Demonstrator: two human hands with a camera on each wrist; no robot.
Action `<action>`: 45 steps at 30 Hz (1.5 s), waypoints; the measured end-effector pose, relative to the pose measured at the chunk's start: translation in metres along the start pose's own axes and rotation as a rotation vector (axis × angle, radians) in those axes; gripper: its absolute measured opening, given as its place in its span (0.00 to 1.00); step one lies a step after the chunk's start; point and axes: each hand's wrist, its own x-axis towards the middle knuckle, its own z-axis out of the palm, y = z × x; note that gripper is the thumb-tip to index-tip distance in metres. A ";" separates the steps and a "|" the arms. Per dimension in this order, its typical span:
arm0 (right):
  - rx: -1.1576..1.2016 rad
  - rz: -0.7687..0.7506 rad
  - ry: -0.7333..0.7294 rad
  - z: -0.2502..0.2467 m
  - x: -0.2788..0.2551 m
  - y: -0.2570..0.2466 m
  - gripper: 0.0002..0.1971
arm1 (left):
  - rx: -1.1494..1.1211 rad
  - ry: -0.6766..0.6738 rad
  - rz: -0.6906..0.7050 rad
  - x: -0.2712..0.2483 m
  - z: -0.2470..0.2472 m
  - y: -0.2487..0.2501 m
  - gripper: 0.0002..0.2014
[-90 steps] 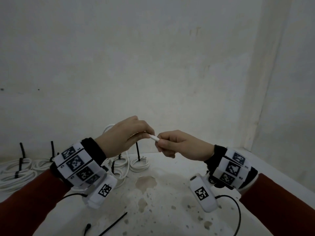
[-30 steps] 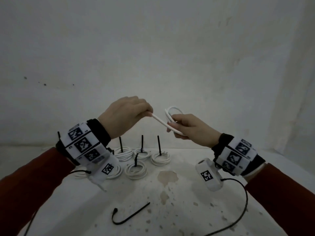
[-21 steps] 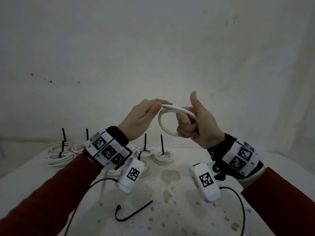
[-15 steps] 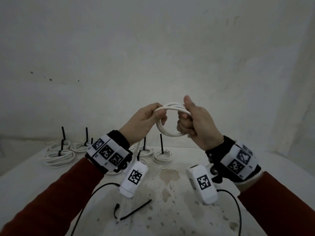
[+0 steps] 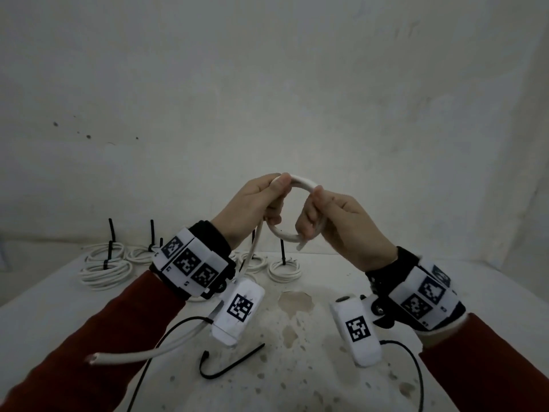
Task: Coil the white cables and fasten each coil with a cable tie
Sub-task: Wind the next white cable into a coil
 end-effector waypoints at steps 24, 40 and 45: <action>0.980 -0.261 0.430 -0.081 -0.018 -0.037 0.16 | 1.187 -0.208 -0.178 -0.040 -0.033 -0.067 0.11; -0.535 -0.189 0.352 -0.045 0.022 0.035 0.08 | 1.486 -0.462 0.655 -0.048 -0.032 -0.030 0.15; -0.815 0.085 -0.090 -0.022 0.004 0.032 0.07 | 1.452 -0.399 0.666 -0.045 -0.051 -0.018 0.13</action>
